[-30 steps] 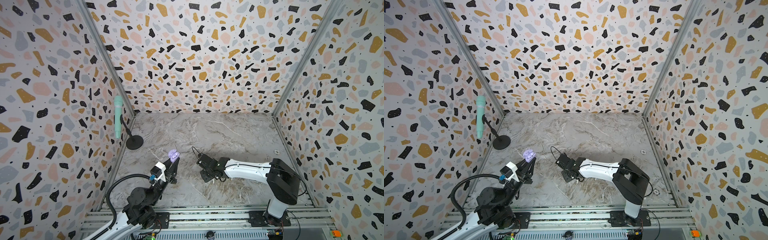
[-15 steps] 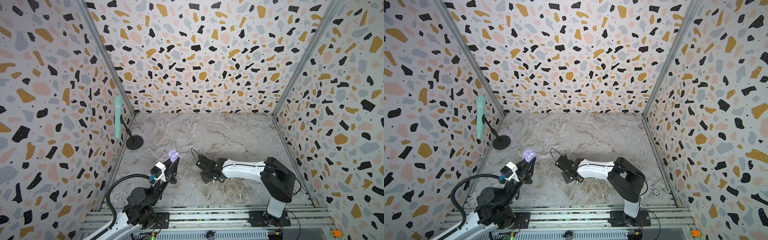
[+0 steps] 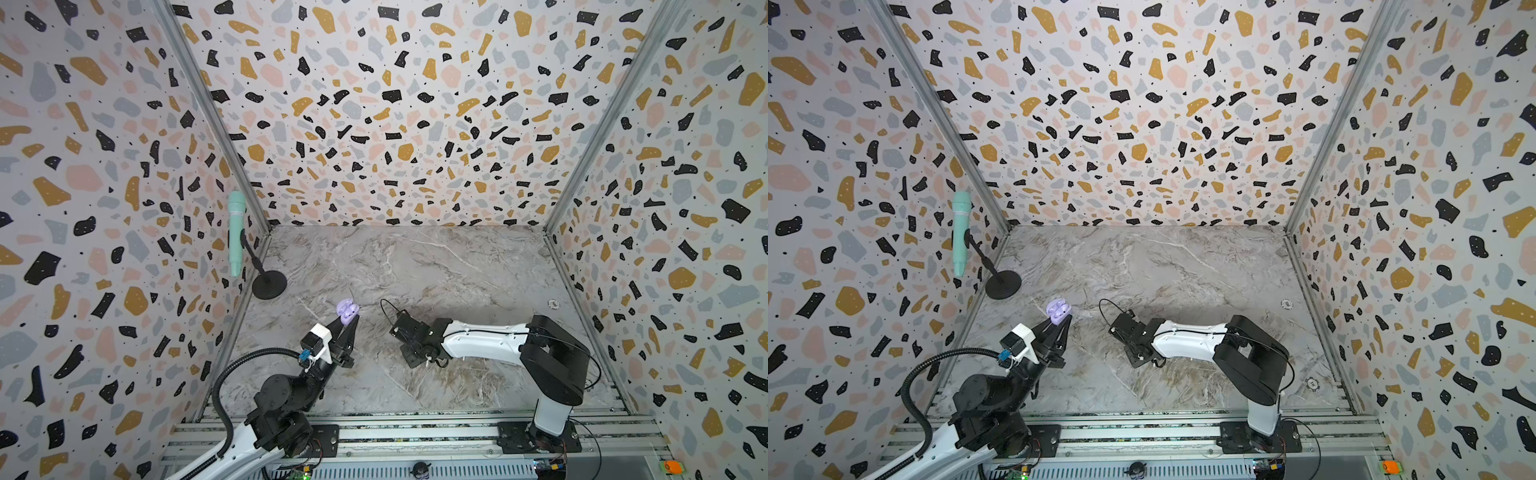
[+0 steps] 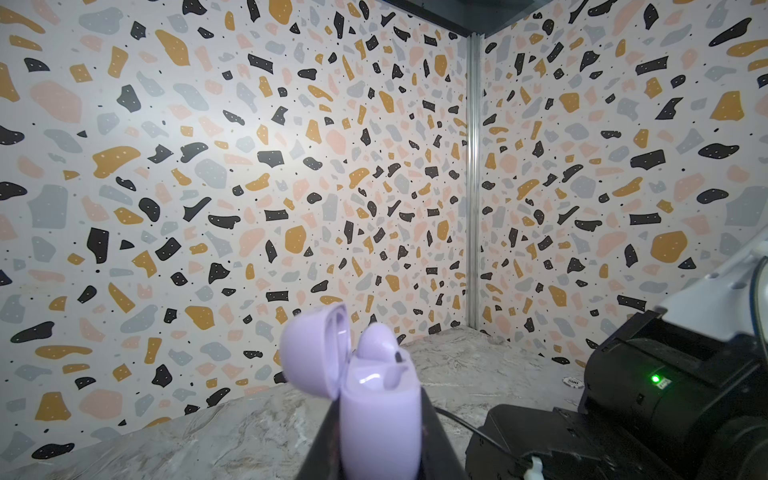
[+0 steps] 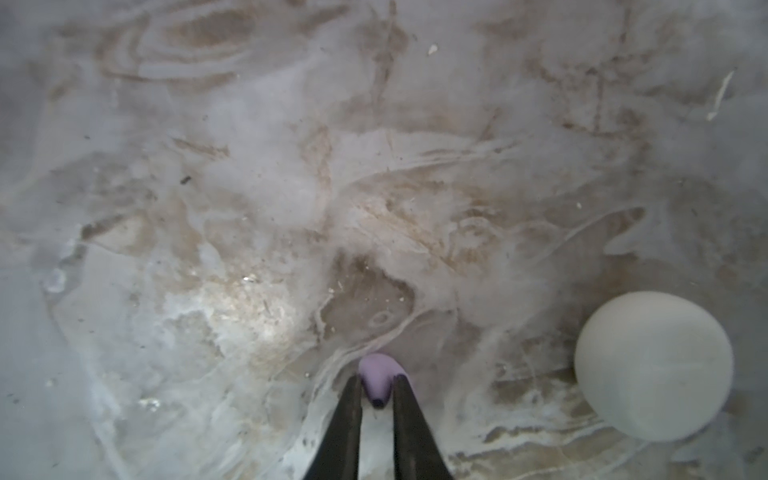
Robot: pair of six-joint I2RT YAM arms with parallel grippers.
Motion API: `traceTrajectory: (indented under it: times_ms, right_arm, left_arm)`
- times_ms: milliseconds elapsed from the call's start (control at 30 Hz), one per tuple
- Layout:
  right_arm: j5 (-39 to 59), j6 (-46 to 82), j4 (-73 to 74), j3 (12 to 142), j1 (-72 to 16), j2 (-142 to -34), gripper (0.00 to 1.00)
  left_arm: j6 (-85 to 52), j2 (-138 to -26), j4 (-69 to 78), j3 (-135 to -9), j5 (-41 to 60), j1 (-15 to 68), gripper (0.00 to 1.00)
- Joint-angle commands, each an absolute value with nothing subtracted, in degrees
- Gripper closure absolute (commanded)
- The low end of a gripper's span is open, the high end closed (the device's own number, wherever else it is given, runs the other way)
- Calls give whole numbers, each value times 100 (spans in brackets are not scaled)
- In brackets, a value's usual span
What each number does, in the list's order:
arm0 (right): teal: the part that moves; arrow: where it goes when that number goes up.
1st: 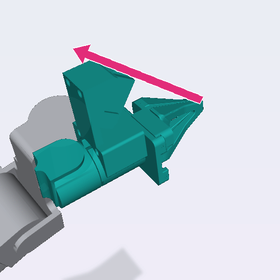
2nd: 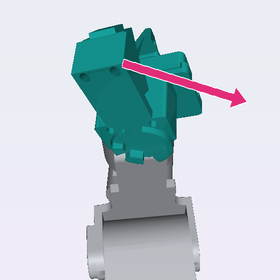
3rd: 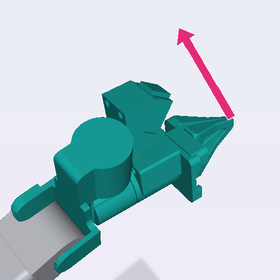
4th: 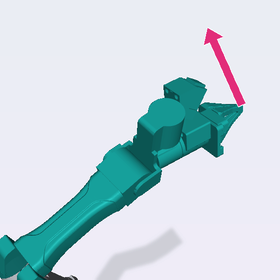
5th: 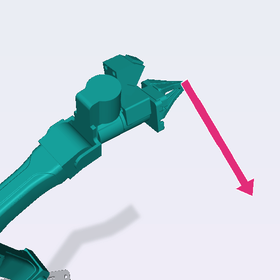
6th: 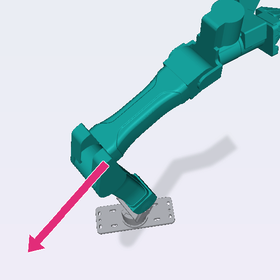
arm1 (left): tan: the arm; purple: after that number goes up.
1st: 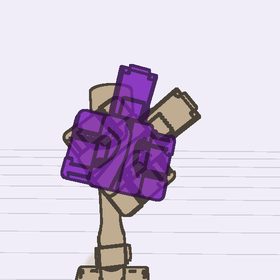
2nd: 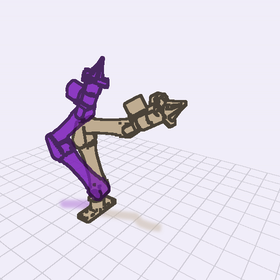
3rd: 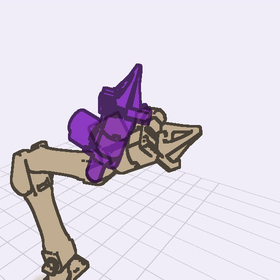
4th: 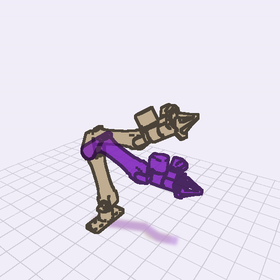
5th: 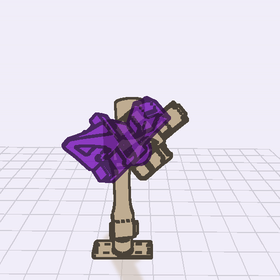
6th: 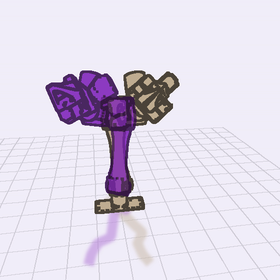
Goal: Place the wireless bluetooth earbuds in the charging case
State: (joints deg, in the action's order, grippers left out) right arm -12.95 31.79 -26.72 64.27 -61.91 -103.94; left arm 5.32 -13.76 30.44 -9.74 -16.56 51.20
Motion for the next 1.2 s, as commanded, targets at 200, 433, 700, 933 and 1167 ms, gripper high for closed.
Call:
traceTrajectory:
  times_ms: [200, 433, 700, 933, 1167]
  right_arm:
    - [-1950, 3545, -3299, 6937, -6429, -10723, 87]
    - [-2227, 3804, -3616, 7243, -6546, -10962, 93]
    - [-2300, 3882, -3716, 7430, -6712, -10995, 88]
    - [-928, 3281, -2446, 6478, -6122, -9714, 64]
    - [-92, 2524, -1737, 5970, -5722, -9027, 28]
  left_arm:
    - [569, -1289, 3243, -923, -1630, 5156, 100]
    - [565, -1291, 3250, -923, -1616, 5150, 100]
    - [564, -1286, 3261, -914, -1594, 5158, 100]
    - [573, -1257, 3271, -910, -1615, 5159, 100]
    - [598, -1270, 3278, -905, -1678, 5152, 100]
